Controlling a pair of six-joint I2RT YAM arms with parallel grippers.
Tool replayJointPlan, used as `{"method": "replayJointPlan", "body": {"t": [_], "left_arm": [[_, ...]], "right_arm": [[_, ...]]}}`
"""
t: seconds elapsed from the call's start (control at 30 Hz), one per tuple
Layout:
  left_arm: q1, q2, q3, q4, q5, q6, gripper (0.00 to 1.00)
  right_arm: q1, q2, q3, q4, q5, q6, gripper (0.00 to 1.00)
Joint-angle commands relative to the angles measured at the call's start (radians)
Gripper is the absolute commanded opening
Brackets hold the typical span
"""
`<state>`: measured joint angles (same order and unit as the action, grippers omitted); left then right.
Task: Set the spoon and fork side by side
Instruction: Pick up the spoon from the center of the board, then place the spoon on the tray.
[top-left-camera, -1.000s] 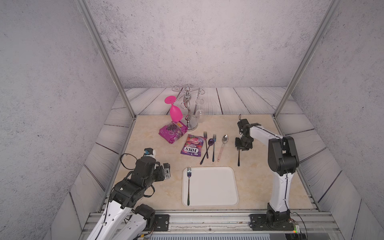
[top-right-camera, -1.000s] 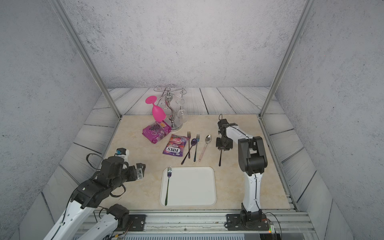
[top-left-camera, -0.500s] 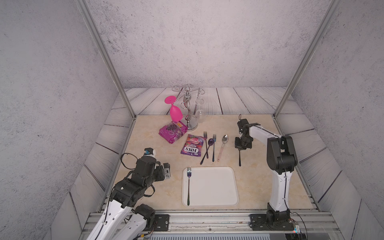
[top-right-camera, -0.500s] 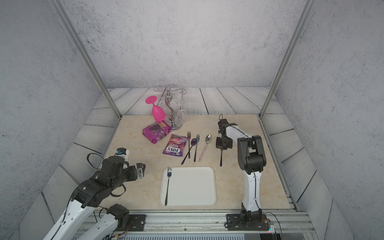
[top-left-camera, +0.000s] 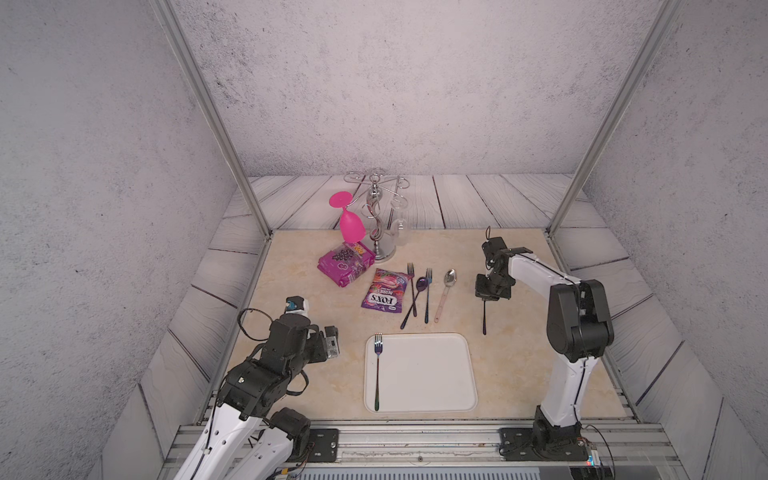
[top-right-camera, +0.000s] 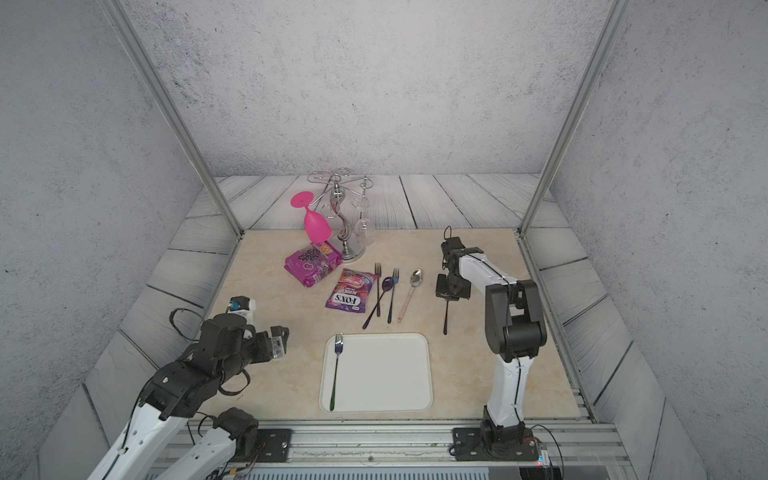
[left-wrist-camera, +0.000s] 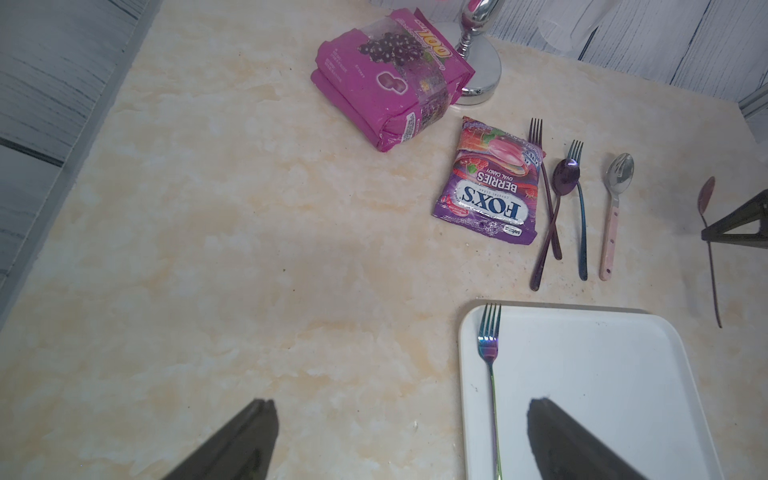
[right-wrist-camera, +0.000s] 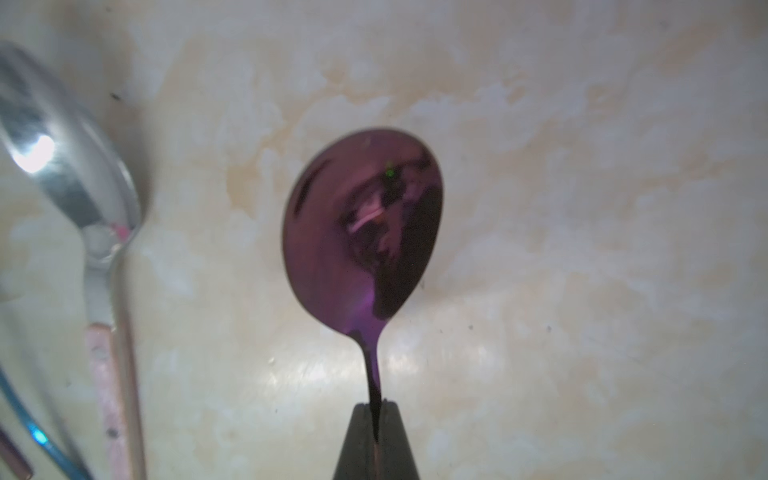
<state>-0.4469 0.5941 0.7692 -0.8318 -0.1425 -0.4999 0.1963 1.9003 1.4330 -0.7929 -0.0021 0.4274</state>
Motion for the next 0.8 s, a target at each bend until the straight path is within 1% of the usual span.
{"method": "replayJointPlan", "body": {"t": [0.0,0.07,0.17,0.27,0.37,0.47,0.57,0.67,0.77], "left_arm": [[0.004,-0.012,0.007,-0.010,-0.020,0.006,1.00],[0.004,-0.017,0.007,-0.012,-0.023,0.006,1.00],[0.004,-0.026,0.006,-0.012,-0.021,0.004,0.99],[0.004,-0.036,0.005,-0.009,-0.019,0.004,1.00],[0.004,-0.047,0.005,-0.009,-0.012,0.006,0.99],[0.004,-0.062,0.002,-0.007,-0.009,0.005,1.00],[0.004,-0.072,0.000,-0.004,-0.005,0.005,0.99],[0.004,-0.073,0.001,-0.001,0.005,0.006,0.99],[0.004,-0.079,0.000,0.003,0.011,0.005,1.00]], "right_arm": [[0.012,-0.130,-0.073,-0.022,-0.012,0.051,0.00],[0.042,-0.216,-0.135,-0.021,-0.016,0.080,0.00],[0.138,-0.336,-0.224,-0.033,-0.007,0.143,0.00],[0.295,-0.428,-0.286,-0.061,0.009,0.229,0.00],[0.466,-0.487,-0.339,-0.060,0.005,0.344,0.00],[0.595,-0.521,-0.365,-0.070,0.032,0.431,0.00],[0.677,-0.525,-0.383,-0.065,0.013,0.485,0.00],[0.772,-0.487,-0.379,-0.059,0.017,0.557,0.00],[0.833,-0.425,-0.350,-0.023,0.033,0.625,0.00]]}}
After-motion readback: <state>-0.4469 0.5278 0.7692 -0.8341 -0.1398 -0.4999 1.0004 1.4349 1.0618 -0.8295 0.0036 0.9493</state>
